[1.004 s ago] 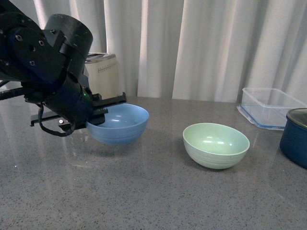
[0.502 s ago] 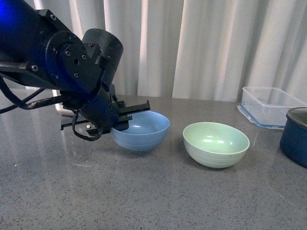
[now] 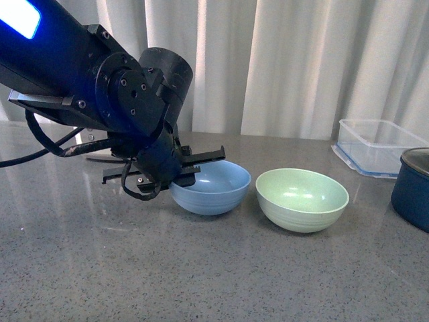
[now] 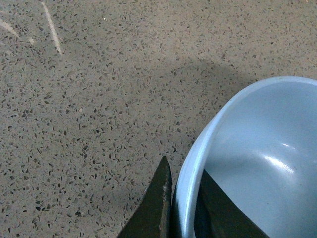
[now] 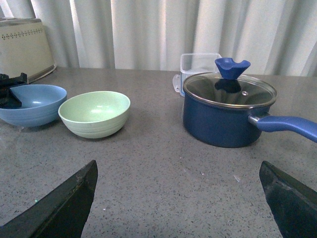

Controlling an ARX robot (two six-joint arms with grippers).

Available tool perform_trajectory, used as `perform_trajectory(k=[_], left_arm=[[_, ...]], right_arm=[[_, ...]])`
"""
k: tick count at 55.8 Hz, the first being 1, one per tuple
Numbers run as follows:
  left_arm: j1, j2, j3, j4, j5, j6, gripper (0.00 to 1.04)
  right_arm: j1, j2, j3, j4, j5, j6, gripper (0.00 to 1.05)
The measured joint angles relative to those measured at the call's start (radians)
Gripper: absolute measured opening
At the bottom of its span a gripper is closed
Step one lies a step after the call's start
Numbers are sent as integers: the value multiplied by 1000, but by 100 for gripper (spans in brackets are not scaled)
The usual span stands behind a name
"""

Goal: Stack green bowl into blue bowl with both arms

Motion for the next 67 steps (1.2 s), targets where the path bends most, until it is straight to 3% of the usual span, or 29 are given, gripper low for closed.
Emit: perform_trajectory(k=[13,32,42,53,67], left_arm=[[0,9,4,-14,9,-19,8],[8,-12,-38,-13,19,-32,72],[26,-107,-153,58,-19,-17,99],[57,-360,-418,211,-85,84,98],[58,-665,-782,273,-114,190,98]], right_arm=[[0,0,0,0,0,0,95],[0,0,0,0,0,0,95],[0,0,0,0,0,0,95],[0,0,0,0,0,0,95],[0,0,0,0,0,0,95]])
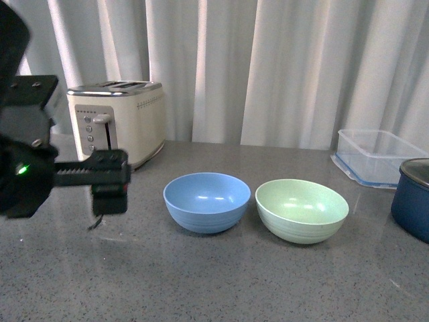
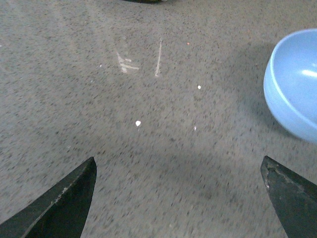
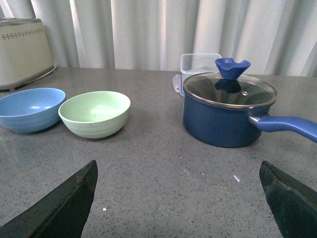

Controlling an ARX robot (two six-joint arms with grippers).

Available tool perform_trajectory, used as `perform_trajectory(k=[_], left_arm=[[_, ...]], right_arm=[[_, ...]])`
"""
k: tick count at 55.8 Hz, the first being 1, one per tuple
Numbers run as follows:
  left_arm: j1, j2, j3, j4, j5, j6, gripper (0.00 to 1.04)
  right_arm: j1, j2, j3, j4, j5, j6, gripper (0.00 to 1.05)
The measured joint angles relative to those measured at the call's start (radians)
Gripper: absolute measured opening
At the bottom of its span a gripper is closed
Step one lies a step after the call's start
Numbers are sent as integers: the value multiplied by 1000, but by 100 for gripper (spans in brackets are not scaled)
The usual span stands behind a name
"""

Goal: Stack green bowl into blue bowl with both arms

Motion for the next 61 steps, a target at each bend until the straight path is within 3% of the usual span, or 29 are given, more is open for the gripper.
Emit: perform_trajectory(k=[11,17,21,39,54,57,61], left_arm=[[-11,-104,-97,16,-6,55,98],[25,-103,-323,573,116,153,74],[56,-164,-426,746,142,175,58],[140,-376,-628,754,220,189,3],[186,-544,-722,679,262,194,4],[226,-587,-739,654,325,194,4],[256,-634,-757,625,337,194,4]], right_arm=[[0,0,0,0,0,0,95],[0,0,0,0,0,0,95],[0,0,0,0,0,0,95],[0,0,0,0,0,0,95],[0,0,0,0,0,0,95],[0,0,0,0,0,0,95],[0,0,0,0,0,0,95]])
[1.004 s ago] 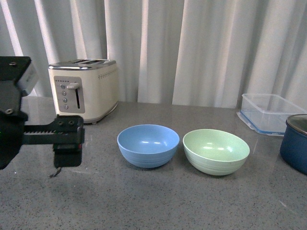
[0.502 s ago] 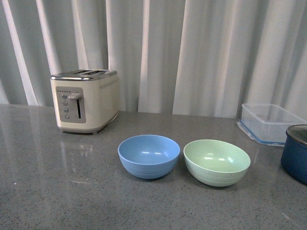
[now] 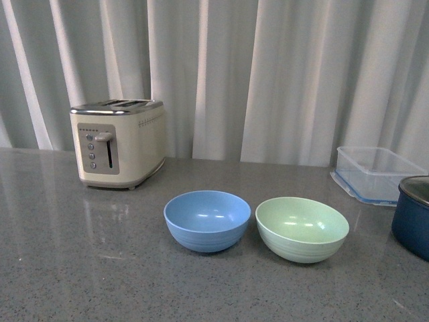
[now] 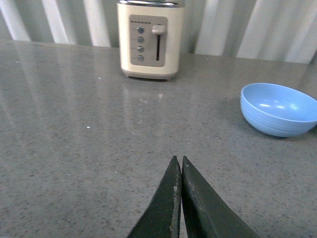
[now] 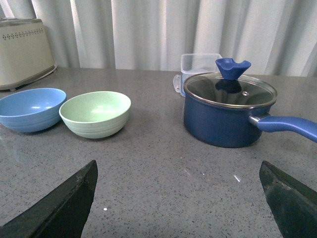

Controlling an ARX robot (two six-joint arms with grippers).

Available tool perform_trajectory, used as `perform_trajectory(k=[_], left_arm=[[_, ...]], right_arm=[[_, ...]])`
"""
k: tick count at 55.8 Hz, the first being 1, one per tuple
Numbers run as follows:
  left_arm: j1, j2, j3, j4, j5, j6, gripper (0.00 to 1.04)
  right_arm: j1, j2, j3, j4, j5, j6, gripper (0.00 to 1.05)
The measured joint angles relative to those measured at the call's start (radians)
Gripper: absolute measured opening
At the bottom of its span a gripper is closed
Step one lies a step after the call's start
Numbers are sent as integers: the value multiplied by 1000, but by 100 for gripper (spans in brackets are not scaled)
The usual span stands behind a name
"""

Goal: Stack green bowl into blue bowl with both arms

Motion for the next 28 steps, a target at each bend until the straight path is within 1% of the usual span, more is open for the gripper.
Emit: perform_trajectory(k=[3,6,28], left_arm=[[9,-2,-25,37,-1,0,4],[11,-16,-43,39,1,0,4],[11,-307,-62,-222,4,0,4]], right_arm=[[0,0,0,0,0,0,95],[0,0,0,0,0,0,95],[0,0,0,0,0,0,95]])
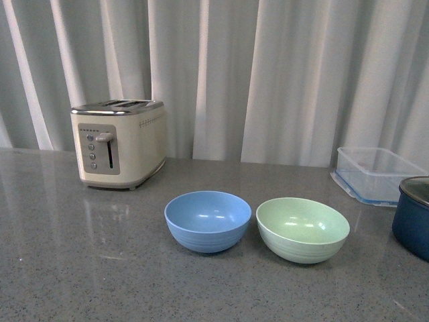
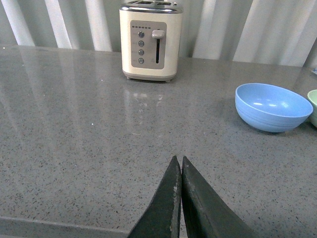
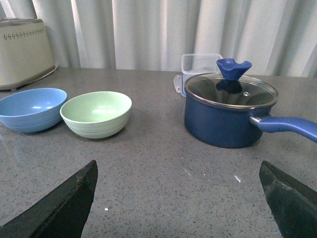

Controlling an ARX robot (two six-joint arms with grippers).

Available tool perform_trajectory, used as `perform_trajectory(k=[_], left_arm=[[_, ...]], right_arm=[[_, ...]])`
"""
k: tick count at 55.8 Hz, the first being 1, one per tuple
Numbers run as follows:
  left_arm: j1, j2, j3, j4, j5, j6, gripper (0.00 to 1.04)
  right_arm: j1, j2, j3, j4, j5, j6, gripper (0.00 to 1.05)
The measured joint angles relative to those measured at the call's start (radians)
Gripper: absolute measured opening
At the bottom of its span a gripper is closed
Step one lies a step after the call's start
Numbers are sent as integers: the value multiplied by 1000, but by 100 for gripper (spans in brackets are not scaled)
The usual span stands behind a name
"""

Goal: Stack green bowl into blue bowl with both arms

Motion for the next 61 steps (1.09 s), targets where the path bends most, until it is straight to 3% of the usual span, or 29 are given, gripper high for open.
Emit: perform_trajectory(k=[30,49,55,61], left_arm=[[0,-299,0,-286,0,0,4],[0,-387,0,-373,0,0,4],[0,-515,0,-536,0,1,4],[0,-558,0,-548,0,2,4]], right_arm=[[0,0,0,0,0,0,95],[0,0,0,0,0,0,95],[0,0,0,0,0,0,95],[0,0,0,0,0,0,95]])
